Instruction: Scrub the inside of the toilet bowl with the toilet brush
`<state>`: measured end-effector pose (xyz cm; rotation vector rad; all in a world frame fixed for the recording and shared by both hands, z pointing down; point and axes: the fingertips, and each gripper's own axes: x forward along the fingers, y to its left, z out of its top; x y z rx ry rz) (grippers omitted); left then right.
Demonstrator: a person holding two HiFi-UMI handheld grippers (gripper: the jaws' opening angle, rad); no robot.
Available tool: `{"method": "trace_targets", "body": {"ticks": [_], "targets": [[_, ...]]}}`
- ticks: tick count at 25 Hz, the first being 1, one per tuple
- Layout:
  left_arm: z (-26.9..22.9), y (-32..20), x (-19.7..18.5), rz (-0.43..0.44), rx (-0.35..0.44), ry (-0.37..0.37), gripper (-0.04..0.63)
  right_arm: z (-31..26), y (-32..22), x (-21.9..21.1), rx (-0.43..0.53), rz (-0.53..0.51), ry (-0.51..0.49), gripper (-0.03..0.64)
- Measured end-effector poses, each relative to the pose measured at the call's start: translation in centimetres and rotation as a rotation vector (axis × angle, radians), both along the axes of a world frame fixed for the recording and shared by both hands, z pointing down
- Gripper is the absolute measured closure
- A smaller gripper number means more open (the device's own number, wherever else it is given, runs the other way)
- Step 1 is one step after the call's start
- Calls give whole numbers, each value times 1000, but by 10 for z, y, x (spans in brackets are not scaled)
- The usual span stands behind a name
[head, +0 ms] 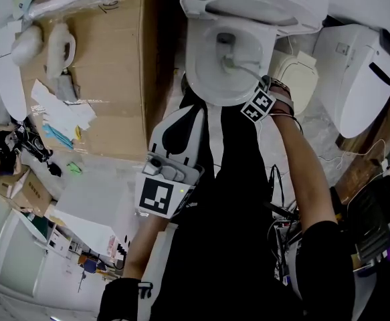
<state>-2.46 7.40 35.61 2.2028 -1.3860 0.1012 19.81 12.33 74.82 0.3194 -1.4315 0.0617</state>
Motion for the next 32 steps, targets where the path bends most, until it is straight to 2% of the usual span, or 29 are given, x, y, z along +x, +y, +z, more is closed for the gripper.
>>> {"method": "trace_targets", "body": {"ticks": [5,12,18,22,32], "targets": [[2,-3,7,-7,-7,-1,588,-2,-20,10,39,-84,29,540],[4,-5,13,-13,-23,-8,588,-8,-55,20,100,-100,50,540],[8,-5,11,-8,-30,-16,588,-15,-80,15,147,-59,34,540],[6,-4,9,-3,-29,-20,588,-30,-78,7,155,-31,1,538],[-37,-8,6,25,20,-17,588,-130,-44,-9,139,84,-111,538]]}}
